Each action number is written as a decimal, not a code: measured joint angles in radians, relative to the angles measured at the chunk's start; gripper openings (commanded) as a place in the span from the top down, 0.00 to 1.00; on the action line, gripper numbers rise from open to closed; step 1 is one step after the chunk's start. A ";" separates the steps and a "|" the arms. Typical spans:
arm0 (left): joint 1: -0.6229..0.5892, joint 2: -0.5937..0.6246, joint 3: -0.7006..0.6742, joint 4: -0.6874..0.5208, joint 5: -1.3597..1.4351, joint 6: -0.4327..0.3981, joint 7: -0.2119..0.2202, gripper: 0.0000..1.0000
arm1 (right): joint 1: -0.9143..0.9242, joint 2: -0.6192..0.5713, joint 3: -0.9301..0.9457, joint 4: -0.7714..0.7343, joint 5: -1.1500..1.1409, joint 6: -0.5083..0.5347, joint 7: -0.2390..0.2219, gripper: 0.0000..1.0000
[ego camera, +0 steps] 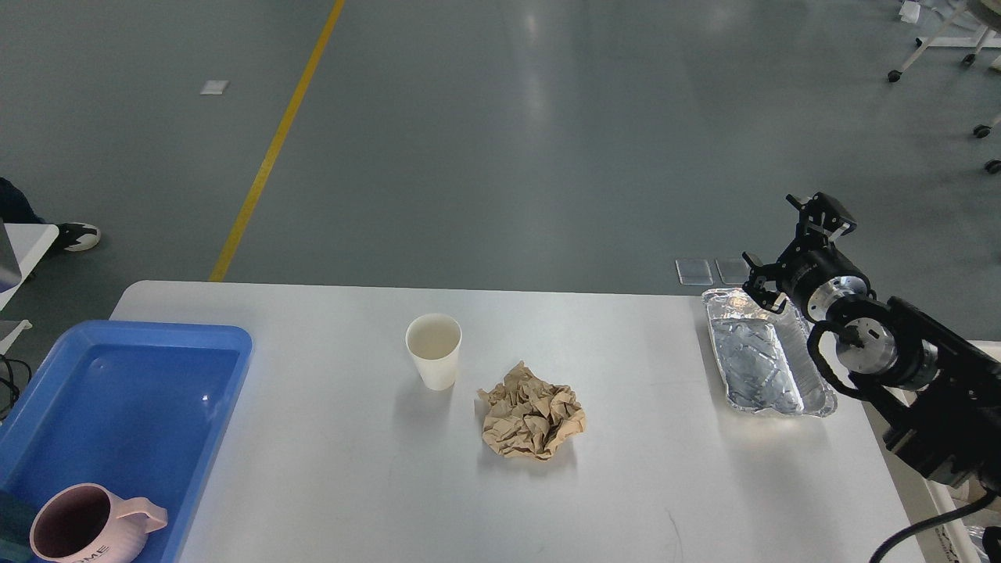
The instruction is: Tidy desktop
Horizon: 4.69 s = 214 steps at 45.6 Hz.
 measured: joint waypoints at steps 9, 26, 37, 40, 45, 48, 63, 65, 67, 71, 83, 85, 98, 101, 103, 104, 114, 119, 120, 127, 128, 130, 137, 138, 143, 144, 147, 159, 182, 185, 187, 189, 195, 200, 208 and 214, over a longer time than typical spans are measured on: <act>0.014 -0.153 0.104 0.049 -0.011 0.151 -0.064 1.00 | -0.002 -0.004 0.000 -0.001 0.000 0.001 0.000 0.00; 0.233 -0.395 0.121 0.203 -0.012 0.397 -0.242 1.00 | -0.010 -0.005 -0.002 -0.001 0.000 0.001 0.000 0.00; 0.340 -0.531 0.114 0.348 -0.013 0.478 -0.325 1.00 | -0.010 -0.002 -0.003 0.000 0.000 0.001 0.000 0.00; 0.355 -0.564 0.113 0.392 -0.014 0.498 -0.344 1.00 | -0.010 -0.002 -0.004 0.000 0.000 0.001 0.000 0.00; 0.375 -0.616 0.113 0.458 -0.019 0.511 -0.360 1.00 | -0.010 -0.002 -0.004 -0.001 0.000 0.001 0.000 0.00; 0.391 -0.649 0.112 0.496 -0.033 0.512 -0.360 1.00 | -0.010 -0.002 -0.005 -0.001 0.000 0.001 0.000 0.00; 0.488 -0.694 0.113 0.575 -0.101 0.493 -0.272 1.00 | -0.011 -0.001 -0.005 -0.002 0.000 0.001 0.000 0.00; 0.498 -0.694 0.113 0.577 -0.104 0.488 -0.267 1.00 | -0.011 0.001 -0.005 -0.001 0.000 0.001 0.000 0.00; 0.507 -0.694 0.113 0.581 -0.107 0.487 -0.265 1.00 | -0.011 0.002 -0.005 -0.001 0.000 0.001 0.000 0.00; 0.520 -0.700 0.109 0.602 -0.117 0.485 -0.263 1.00 | -0.011 0.005 -0.005 -0.001 0.000 0.001 0.000 0.00; 0.549 -0.772 0.103 0.675 -0.133 0.484 -0.215 1.00 | -0.012 0.006 -0.006 0.000 0.000 -0.001 0.000 0.00; 0.559 -0.780 0.099 0.688 -0.139 0.484 -0.213 1.00 | -0.013 0.006 -0.006 0.000 0.000 -0.001 0.000 0.00; 0.581 -0.822 0.092 0.756 -0.156 0.480 -0.215 0.94 | -0.015 0.006 -0.006 0.001 0.000 -0.001 0.000 0.00; 0.581 -0.823 0.092 0.759 -0.156 0.479 -0.215 0.93 | -0.015 0.006 -0.006 0.001 0.000 -0.001 0.000 0.00; 0.582 -0.826 0.092 0.760 -0.156 0.479 -0.214 0.92 | -0.015 0.006 -0.006 0.001 0.000 -0.001 0.000 0.00; 0.582 -0.827 0.093 0.761 -0.156 0.479 -0.213 0.92 | -0.015 0.006 -0.006 0.001 0.000 -0.001 0.000 0.00; 0.583 -0.872 0.102 0.798 -0.155 0.478 -0.210 0.89 | -0.014 0.004 -0.006 0.003 0.000 -0.001 0.000 0.00; 0.583 -0.880 0.103 0.803 -0.155 0.478 -0.210 0.75 | -0.014 0.002 -0.006 0.003 0.000 -0.001 0.000 0.00; 0.583 -0.880 0.102 0.803 -0.155 0.478 -0.210 0.73 | -0.014 0.002 -0.006 0.003 0.000 -0.001 0.000 0.00; 0.582 -0.878 0.097 0.804 -0.154 0.472 -0.221 0.62 | -0.014 0.004 -0.006 0.003 0.000 -0.001 0.000 0.00; 0.582 -0.877 0.096 0.804 -0.153 0.469 -0.223 0.59 | -0.014 0.005 -0.006 0.003 0.000 -0.001 0.000 0.00; 0.581 -0.876 0.095 0.804 -0.153 0.460 -0.225 0.51 | -0.014 0.005 -0.006 0.003 0.000 -0.001 0.000 0.00; 0.572 -0.864 0.091 0.804 -0.154 0.412 -0.235 0.29 | -0.014 0.005 -0.006 0.003 0.000 -0.001 0.000 0.00; 0.570 -0.863 0.090 0.803 -0.155 0.405 -0.239 0.27 | -0.014 0.004 -0.006 0.003 0.000 -0.001 0.000 0.00; 0.556 -0.847 0.061 0.803 -0.157 0.365 -0.258 0.23 | -0.014 0.004 -0.006 0.003 0.000 -0.001 0.000 0.00; 0.553 -0.841 0.052 0.802 -0.157 0.356 -0.259 0.22 | -0.014 0.004 -0.006 0.003 0.000 -0.001 0.000 0.00; 0.542 -0.824 0.020 0.802 -0.157 0.316 -0.257 0.22 | -0.014 0.004 -0.006 0.003 0.000 -0.001 0.000 0.00; 0.403 -0.791 -0.082 0.802 -0.157 0.200 -0.247 0.01 | -0.010 0.006 -0.005 0.005 0.000 -0.002 0.000 0.00; 0.324 -0.960 -0.610 0.802 -0.411 0.207 -0.276 0.01 | -0.010 0.002 -0.006 0.005 0.000 -0.002 0.000 0.00; 0.364 -0.984 -0.672 0.802 -0.485 0.200 -0.265 0.01 | -0.008 0.000 -0.007 0.004 0.000 -0.002 0.000 0.00; 0.386 -1.002 -0.702 0.803 -0.519 0.199 -0.259 0.01 | -0.008 -0.001 -0.007 0.003 0.000 -0.002 0.000 0.00; 0.404 -1.023 -0.729 0.803 -0.544 0.197 -0.254 0.01 | -0.007 -0.001 -0.007 0.003 0.000 -0.001 0.000 0.00; 0.449 -1.092 -0.803 0.803 -0.571 0.196 -0.250 0.01 | -0.005 -0.001 -0.007 0.003 0.000 0.000 0.000 0.00; 0.495 -1.145 -0.903 0.803 -0.588 0.189 -0.248 0.01 | -0.005 0.002 -0.007 0.003 0.000 0.000 0.000 0.00; 0.547 -1.237 -1.074 0.803 -0.605 0.180 -0.230 0.01 | -0.005 0.004 -0.008 0.002 0.000 0.000 0.000 0.00; 0.593 -1.288 -1.123 0.803 -0.606 0.167 -0.206 0.01 | -0.005 0.004 -0.009 0.002 0.000 0.000 0.000 0.00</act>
